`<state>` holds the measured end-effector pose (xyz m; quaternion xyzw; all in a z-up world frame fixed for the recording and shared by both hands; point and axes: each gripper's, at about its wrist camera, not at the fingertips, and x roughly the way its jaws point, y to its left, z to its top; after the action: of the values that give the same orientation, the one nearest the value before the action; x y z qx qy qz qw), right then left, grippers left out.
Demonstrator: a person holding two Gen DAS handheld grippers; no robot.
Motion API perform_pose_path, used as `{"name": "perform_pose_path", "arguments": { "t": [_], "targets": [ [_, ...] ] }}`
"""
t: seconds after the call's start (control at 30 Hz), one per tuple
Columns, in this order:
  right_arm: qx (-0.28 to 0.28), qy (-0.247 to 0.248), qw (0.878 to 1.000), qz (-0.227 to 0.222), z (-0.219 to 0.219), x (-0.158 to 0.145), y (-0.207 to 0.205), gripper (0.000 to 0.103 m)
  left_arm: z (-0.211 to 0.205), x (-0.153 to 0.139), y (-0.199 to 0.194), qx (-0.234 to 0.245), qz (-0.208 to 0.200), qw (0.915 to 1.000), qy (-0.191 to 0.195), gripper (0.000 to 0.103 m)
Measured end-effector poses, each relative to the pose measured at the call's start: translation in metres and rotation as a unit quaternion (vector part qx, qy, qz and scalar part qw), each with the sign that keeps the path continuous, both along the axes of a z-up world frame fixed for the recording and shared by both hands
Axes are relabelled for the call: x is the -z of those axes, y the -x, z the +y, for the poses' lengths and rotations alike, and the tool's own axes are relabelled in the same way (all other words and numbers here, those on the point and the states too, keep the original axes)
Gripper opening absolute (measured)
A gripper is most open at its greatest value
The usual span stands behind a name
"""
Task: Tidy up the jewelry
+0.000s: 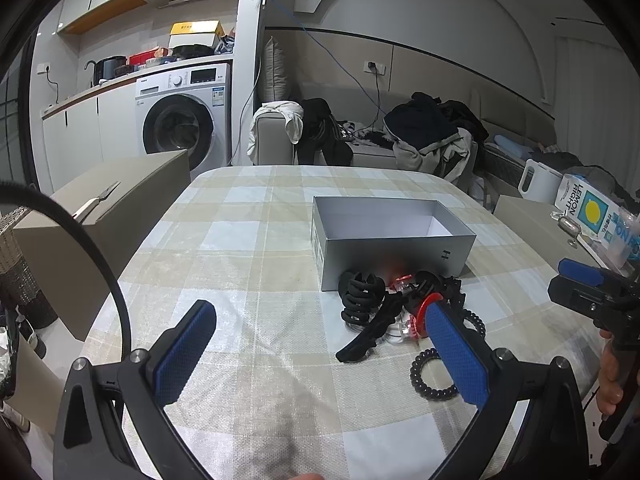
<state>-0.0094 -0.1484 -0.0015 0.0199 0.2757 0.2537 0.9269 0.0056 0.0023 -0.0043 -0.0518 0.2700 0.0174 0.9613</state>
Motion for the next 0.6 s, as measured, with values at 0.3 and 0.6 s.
{"name": "perform_pose_path", "arguments": {
  "t": [0.3,0.6],
  "targets": [
    [0.001,0.001,1.000,0.006,0.0010,0.0003,-0.0037,0.103,0.0000,0.0001,-0.0003,0.000,0.000,1.0000,0.001,0.102],
    [-0.003,-0.003,1.000,0.025,0.0005,0.0046,-0.0075,0.103,0.0040,0.0024,0.0007,-0.003,0.003,1.0000,0.007,0.102]
  ]
}}
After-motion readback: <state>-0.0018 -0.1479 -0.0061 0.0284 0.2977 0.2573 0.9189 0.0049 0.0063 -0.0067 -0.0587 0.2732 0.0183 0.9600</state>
